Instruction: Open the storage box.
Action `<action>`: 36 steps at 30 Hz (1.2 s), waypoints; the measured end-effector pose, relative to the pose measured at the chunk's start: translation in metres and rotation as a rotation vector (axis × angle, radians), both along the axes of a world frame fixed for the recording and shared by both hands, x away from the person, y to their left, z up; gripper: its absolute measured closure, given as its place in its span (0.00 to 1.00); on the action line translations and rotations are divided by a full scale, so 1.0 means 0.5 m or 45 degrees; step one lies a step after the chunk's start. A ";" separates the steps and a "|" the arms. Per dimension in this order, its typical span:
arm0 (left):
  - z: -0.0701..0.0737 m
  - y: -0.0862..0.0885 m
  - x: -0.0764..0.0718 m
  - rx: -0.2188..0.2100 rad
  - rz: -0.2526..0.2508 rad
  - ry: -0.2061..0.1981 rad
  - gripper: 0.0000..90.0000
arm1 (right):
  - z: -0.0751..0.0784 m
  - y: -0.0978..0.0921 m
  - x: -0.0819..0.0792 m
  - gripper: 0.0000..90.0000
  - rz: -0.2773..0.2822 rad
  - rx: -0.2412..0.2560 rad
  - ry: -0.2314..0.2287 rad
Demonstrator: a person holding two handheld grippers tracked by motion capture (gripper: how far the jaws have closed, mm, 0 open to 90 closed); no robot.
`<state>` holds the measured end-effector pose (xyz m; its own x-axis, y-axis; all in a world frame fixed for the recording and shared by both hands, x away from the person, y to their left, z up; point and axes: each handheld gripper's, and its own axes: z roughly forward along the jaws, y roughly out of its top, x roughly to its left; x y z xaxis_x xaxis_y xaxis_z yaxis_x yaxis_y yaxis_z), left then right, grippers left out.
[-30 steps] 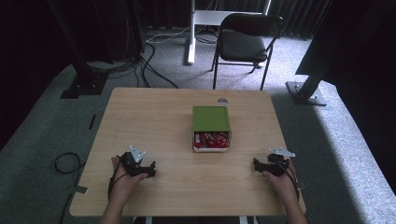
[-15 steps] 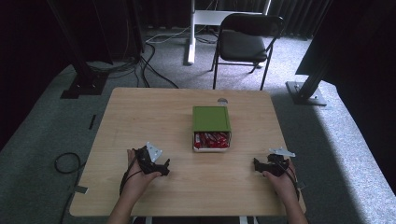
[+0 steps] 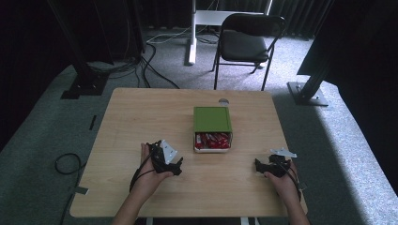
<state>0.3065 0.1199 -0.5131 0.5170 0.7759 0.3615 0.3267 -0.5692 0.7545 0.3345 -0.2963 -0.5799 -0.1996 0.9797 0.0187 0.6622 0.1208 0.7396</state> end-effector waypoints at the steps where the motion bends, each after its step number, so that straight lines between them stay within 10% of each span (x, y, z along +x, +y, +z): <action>1: 0.000 -0.005 -0.001 0.008 -0.011 -0.003 0.03 | 0.000 0.000 0.000 0.12 0.000 0.000 0.000; 36: -0.030 -0.177 -0.017 0.291 -0.318 -0.143 0.03 | 0.000 0.000 0.000 0.12 0.001 0.000 0.000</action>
